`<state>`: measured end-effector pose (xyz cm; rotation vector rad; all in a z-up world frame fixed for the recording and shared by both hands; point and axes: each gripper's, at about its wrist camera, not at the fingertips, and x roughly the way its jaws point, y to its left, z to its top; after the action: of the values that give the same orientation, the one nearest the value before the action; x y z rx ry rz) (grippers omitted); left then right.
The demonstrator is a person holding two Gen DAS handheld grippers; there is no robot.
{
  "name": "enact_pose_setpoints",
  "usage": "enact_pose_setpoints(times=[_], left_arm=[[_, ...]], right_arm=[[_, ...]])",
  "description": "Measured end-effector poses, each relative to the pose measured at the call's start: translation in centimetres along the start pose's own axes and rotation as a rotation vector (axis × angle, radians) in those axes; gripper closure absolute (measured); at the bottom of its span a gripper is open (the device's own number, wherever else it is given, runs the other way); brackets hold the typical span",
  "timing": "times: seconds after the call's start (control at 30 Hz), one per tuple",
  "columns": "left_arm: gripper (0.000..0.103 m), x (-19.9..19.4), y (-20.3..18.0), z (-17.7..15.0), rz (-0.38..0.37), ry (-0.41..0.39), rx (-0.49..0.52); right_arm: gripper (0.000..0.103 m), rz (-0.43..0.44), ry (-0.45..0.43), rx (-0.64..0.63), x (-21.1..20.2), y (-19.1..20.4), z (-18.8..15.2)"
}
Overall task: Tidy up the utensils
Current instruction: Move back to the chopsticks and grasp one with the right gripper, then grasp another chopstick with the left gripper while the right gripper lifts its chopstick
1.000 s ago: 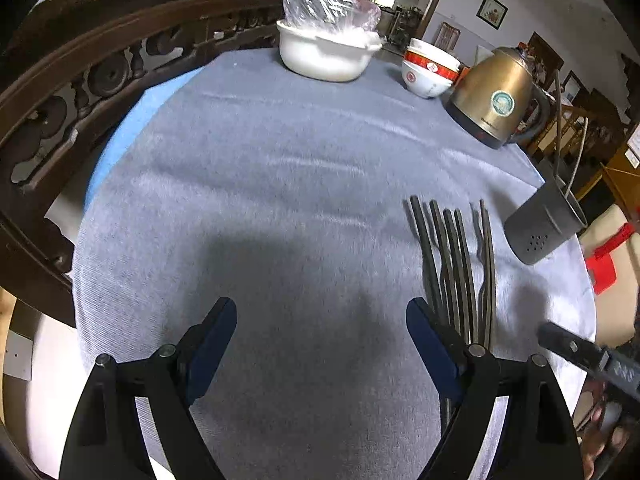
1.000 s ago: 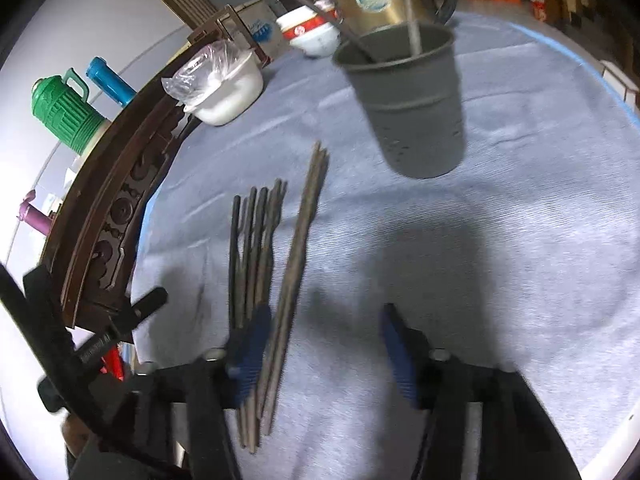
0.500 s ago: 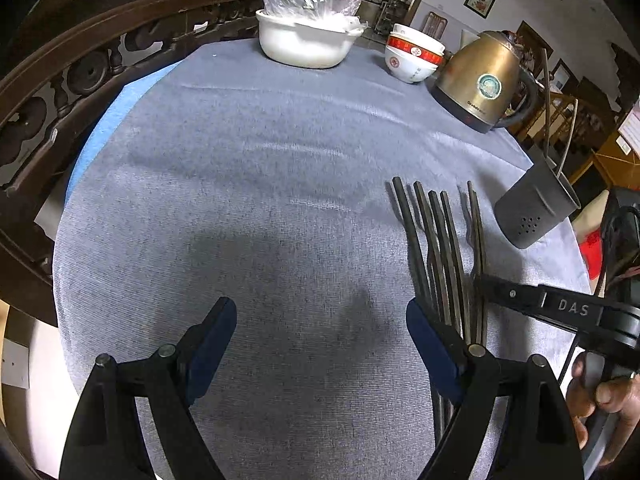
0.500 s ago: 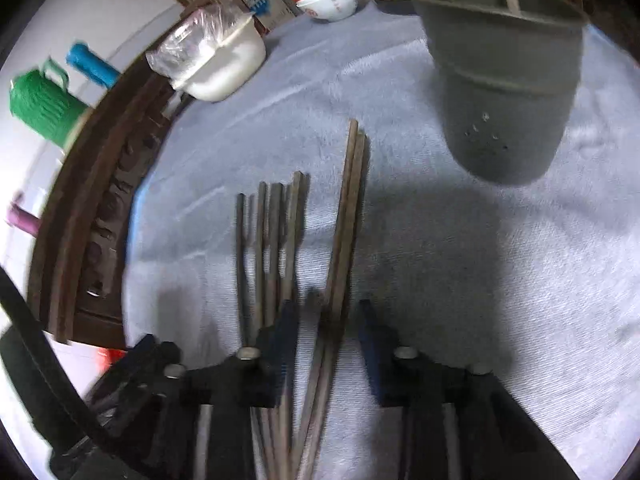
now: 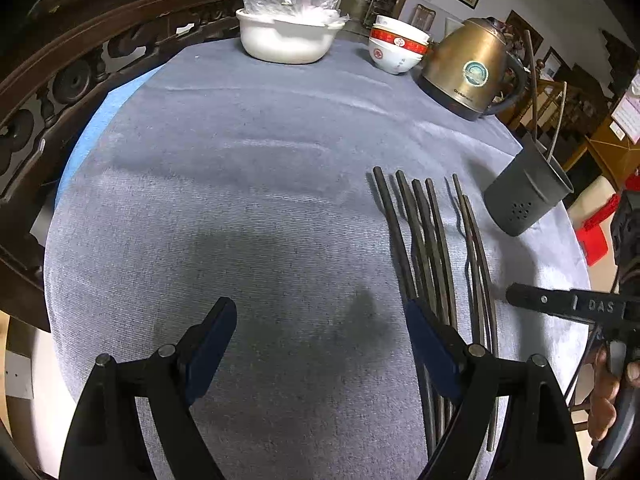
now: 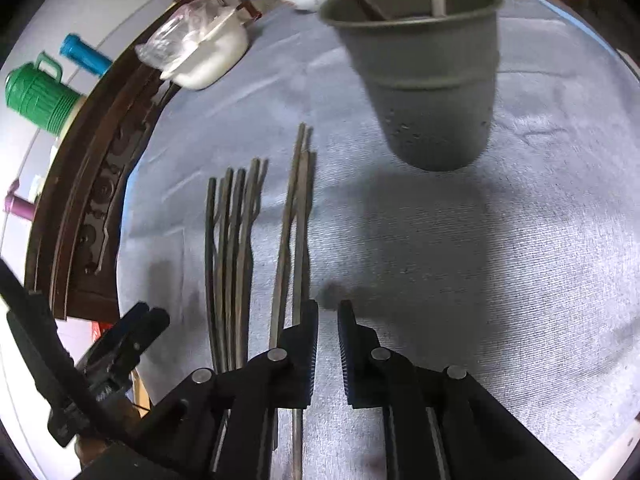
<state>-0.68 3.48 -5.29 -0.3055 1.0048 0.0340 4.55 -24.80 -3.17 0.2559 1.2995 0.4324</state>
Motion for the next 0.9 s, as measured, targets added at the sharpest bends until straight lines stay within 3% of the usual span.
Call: enact_pose_setpoints(times=[0.3, 0.43, 0.63, 0.77, 0.83, 0.9], left_arm=[[0.016, 0.1, -0.1, 0.0, 0.007, 0.024, -0.002], [0.016, 0.2, -0.2, 0.3, 0.009, 0.034, 0.006], [0.016, 1.7, -1.5, 2.5, -0.042, 0.129, 0.015], [0.017, 3.2, -2.4, 4.6, -0.059, 0.221, -0.037], [0.023, 3.6, -3.0, 5.3, -0.054, 0.243, -0.043], [0.036, 4.4, -3.6, 6.0, -0.030, 0.282, -0.045]], right_arm=[[0.089, -0.005, 0.017, -0.043, 2.5, 2.5, 1.6], [0.094, -0.047, 0.017, -0.064, 2.8, 2.7, 1.8], [0.093, -0.120, 0.047, -0.115, 1.9, 1.7, 2.0], [0.093, -0.106, 0.050, -0.118, 1.9, 1.4, 2.2], [0.093, -0.095, 0.043, -0.118, 1.7, 1.1, 2.1], [0.093, -0.079, 0.041, -0.116, 1.6, 0.5, 2.0]])
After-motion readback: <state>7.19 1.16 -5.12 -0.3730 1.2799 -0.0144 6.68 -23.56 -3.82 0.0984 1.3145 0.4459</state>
